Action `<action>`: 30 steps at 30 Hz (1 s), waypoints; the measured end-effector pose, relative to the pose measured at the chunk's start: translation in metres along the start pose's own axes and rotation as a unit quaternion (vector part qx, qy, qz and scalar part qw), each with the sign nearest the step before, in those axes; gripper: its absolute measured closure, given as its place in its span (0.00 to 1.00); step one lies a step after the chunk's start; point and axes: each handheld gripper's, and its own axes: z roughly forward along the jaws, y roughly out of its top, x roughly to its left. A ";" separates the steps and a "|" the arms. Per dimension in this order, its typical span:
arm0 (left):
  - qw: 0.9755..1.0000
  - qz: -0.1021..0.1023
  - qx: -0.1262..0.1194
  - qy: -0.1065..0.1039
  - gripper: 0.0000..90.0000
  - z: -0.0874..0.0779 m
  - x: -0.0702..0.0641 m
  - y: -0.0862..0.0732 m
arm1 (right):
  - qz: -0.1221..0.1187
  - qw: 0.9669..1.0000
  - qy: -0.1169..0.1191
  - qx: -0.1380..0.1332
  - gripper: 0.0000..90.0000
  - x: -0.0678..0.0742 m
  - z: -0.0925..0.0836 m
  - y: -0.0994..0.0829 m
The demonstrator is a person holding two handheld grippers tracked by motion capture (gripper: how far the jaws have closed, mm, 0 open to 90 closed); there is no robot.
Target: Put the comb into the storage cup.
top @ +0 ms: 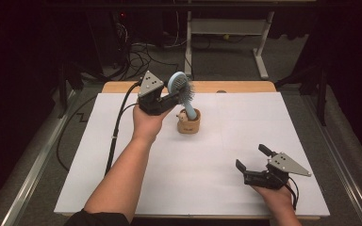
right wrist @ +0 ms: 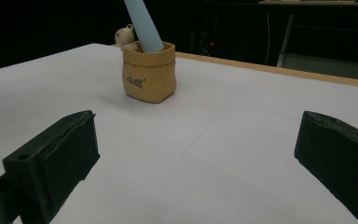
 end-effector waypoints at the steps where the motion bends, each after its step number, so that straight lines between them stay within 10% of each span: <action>1: 1.000 -0.001 0.000 0.000 0.62 0.001 0.000 0.000 | 0.001 1.000 0.000 0.000 0.00 0.000 0.000 0.000; 30: 1.000 0.000 0.021 0.005 0.62 0.011 -0.002 -0.008 | 0.000 1.000 0.001 -0.003 0.00 0.000 0.000 0.000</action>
